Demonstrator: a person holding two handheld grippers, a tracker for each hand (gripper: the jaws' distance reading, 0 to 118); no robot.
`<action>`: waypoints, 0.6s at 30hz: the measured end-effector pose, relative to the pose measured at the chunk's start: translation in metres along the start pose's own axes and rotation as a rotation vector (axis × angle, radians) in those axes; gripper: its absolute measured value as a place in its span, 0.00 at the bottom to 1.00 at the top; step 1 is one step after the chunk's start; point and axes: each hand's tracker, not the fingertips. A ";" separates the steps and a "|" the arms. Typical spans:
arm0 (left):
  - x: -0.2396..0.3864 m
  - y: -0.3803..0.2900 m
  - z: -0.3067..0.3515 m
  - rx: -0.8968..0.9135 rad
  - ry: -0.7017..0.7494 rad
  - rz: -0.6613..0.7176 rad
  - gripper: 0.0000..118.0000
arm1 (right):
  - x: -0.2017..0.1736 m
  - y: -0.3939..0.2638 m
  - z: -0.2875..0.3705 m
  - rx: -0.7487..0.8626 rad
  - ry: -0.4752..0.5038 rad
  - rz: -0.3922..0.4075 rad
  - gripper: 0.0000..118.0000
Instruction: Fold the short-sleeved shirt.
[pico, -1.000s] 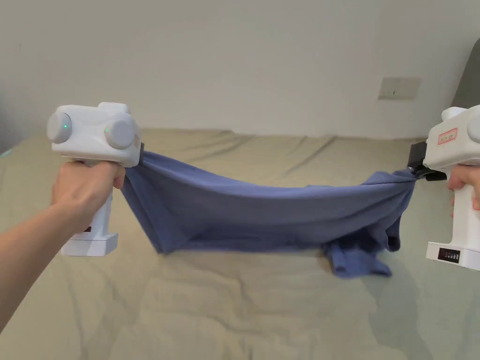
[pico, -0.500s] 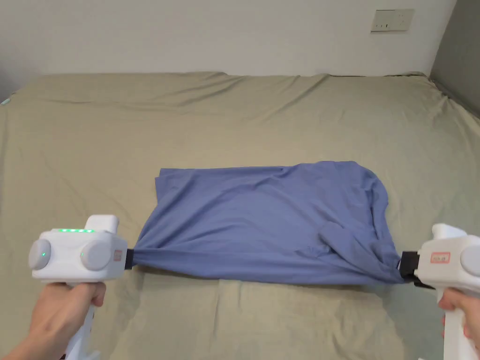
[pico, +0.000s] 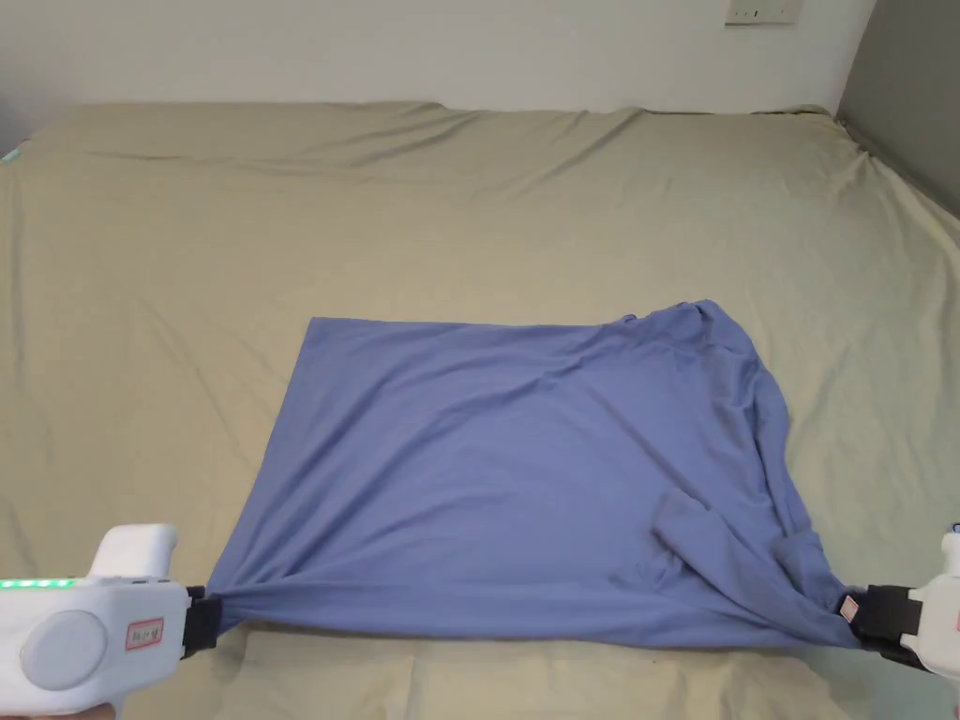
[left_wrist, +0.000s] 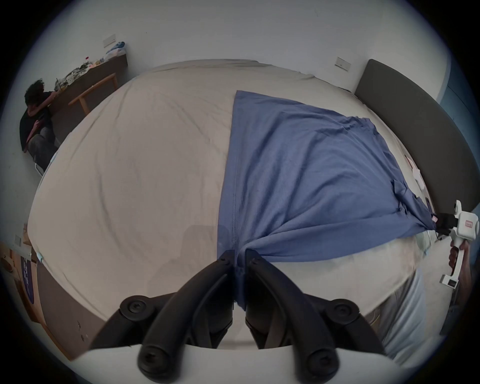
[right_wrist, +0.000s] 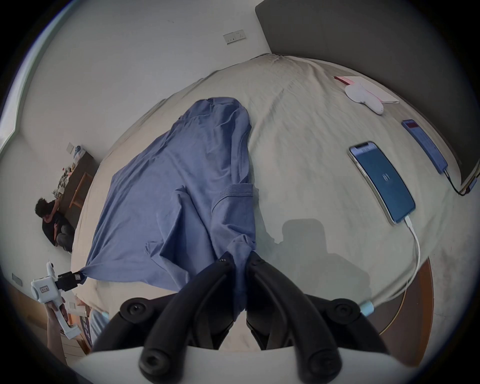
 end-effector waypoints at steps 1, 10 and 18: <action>-0.002 -0.004 0.001 -0.001 -0.003 0.000 0.07 | 0.004 -0.004 0.000 -0.008 0.001 -0.004 0.14; -0.001 -0.011 0.019 -0.023 -0.016 0.019 0.07 | 0.004 -0.018 0.011 -0.053 -0.043 -0.015 0.14; -0.007 -0.017 0.014 0.029 -0.037 0.100 1.00 | 0.007 -0.027 0.012 -0.002 -0.100 -0.044 1.00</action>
